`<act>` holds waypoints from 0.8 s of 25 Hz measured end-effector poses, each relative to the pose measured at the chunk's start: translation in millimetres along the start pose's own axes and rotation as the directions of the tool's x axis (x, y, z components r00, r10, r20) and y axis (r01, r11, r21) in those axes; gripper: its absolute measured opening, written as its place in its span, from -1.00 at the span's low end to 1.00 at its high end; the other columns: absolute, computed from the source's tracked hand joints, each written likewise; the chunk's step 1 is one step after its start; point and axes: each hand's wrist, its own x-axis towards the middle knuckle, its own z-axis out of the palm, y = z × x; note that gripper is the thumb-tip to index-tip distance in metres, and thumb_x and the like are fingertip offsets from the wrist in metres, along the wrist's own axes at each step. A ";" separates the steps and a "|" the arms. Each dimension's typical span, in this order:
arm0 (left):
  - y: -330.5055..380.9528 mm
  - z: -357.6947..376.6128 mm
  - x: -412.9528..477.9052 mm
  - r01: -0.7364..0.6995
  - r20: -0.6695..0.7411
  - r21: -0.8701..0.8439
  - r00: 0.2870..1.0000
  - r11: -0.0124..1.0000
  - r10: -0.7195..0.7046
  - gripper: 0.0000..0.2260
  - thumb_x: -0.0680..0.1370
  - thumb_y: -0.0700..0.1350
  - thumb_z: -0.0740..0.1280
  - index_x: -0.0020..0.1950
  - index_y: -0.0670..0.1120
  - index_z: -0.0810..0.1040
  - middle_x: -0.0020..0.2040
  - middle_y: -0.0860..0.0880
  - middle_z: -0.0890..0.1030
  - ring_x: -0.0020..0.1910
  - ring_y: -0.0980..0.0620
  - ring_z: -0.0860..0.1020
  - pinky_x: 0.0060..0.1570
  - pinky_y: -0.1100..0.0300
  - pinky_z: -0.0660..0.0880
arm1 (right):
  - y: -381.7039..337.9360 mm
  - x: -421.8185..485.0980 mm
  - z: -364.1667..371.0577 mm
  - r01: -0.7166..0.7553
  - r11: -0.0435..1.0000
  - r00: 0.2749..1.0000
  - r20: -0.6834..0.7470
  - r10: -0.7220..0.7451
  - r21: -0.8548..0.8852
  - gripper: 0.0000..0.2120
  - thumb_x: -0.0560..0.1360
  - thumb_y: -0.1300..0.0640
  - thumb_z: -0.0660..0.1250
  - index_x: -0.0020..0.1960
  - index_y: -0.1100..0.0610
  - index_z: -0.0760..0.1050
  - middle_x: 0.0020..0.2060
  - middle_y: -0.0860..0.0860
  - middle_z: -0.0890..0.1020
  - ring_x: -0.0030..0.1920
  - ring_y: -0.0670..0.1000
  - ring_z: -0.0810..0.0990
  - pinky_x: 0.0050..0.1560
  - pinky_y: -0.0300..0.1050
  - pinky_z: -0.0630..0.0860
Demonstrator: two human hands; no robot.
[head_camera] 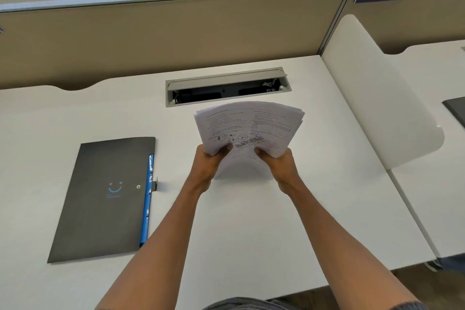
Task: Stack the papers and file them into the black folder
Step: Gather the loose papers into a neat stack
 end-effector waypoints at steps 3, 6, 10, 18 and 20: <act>0.5 -2.5 5.2 0.011 0.006 0.018 1.000 1.000 -0.011 -0.77 0.53 -0.14 0.55 0.06 0.19 0.76 0.11 0.03 0.77 0.13 -0.02 0.72 0.08 0.05 0.68 | -1.8 5.6 -7.1 -0.030 0.999 0.999 0.035 0.031 -0.037 -0.73 0.47 0.16 0.58 0.16 -0.01 0.72 0.08 -0.02 0.78 0.11 0.00 0.75 0.08 -0.13 0.69; 3.7 -11.8 8.4 0.052 0.000 -0.078 0.999 0.996 -0.052 -0.80 0.49 -0.13 0.58 0.10 0.05 0.77 0.13 -0.05 0.77 0.11 -0.09 0.74 -0.01 0.05 0.70 | -9.5 10.9 -19.1 -0.081 0.995 0.994 0.074 0.085 -0.053 -0.77 0.46 0.08 0.59 0.09 0.09 0.75 0.02 0.06 0.80 0.05 0.13 0.78 0.02 0.03 0.73; 5.4 -16.1 10.2 0.058 -0.101 -0.364 0.990 0.930 -0.101 -0.70 0.52 -0.24 0.53 0.23 -0.01 0.70 0.26 -0.09 0.72 0.26 -0.13 0.67 0.16 -0.02 0.65 | -6.0 6.9 -24.3 -0.210 0.953 0.977 0.081 0.197 0.217 -0.75 0.56 0.11 0.46 0.19 0.19 0.67 0.10 0.13 0.75 0.09 0.17 0.71 0.05 0.04 0.69; -0.5 19.0 -4.9 0.033 -0.122 -0.583 0.984 0.812 -0.128 -0.53 0.62 -0.26 0.40 0.50 0.02 0.47 0.42 -0.13 0.60 0.43 -0.23 0.53 0.39 -0.35 0.45 | -1.0 -15.5 45.1 -0.253 0.784 0.968 0.151 0.202 0.567 -0.56 0.61 0.29 0.37 0.47 0.12 0.45 0.37 0.15 0.62 0.36 0.20 0.60 0.36 0.24 0.53; -2.5 20.5 -8.6 0.043 -0.104 -0.601 0.986 0.798 -0.132 -0.49 0.62 -0.27 0.40 0.54 0.00 0.43 0.42 -0.12 0.60 0.42 -0.20 0.55 0.38 -0.29 0.48 | -3.6 -14.9 48.5 -0.239 0.794 0.969 0.078 0.236 0.559 -0.58 0.58 0.31 0.40 0.42 0.13 0.50 0.33 0.16 0.65 0.35 0.23 0.61 0.34 0.30 0.53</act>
